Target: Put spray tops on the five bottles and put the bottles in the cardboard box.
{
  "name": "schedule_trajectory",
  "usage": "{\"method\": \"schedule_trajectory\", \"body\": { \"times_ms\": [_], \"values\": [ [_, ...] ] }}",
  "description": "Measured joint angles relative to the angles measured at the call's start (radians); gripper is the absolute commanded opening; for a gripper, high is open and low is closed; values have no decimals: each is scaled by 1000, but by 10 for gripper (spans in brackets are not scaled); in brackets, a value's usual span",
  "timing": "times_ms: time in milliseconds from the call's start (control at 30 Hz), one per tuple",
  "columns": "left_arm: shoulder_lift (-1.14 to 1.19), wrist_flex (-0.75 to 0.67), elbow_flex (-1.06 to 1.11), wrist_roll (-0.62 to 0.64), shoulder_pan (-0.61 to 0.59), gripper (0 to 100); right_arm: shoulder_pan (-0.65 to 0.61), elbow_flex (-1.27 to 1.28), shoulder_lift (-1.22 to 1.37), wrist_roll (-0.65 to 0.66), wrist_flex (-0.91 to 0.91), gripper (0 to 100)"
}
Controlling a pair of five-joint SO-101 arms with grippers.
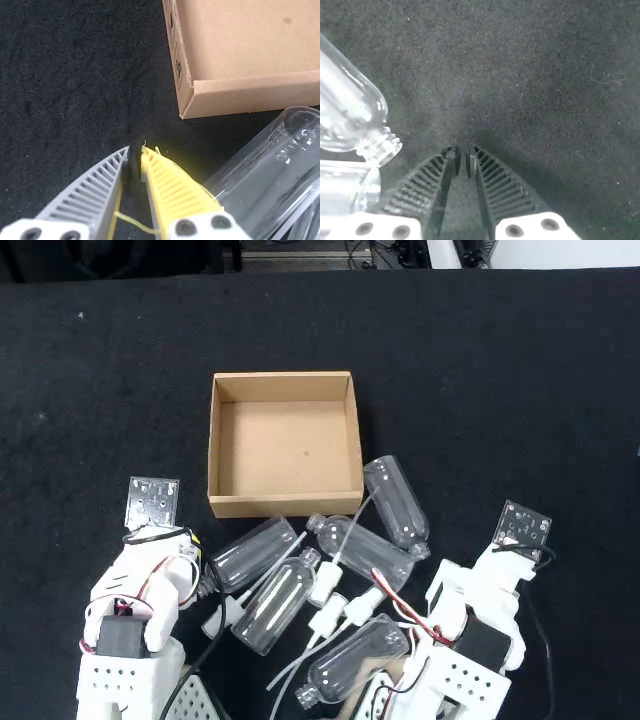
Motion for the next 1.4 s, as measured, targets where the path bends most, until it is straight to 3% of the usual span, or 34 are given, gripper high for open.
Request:
{"method": "schedule_trajectory", "body": {
  "times_ms": [1400],
  "values": [
    [0,0,0,0,0,30,-46,0,0,0,0,12]
  ]
}}
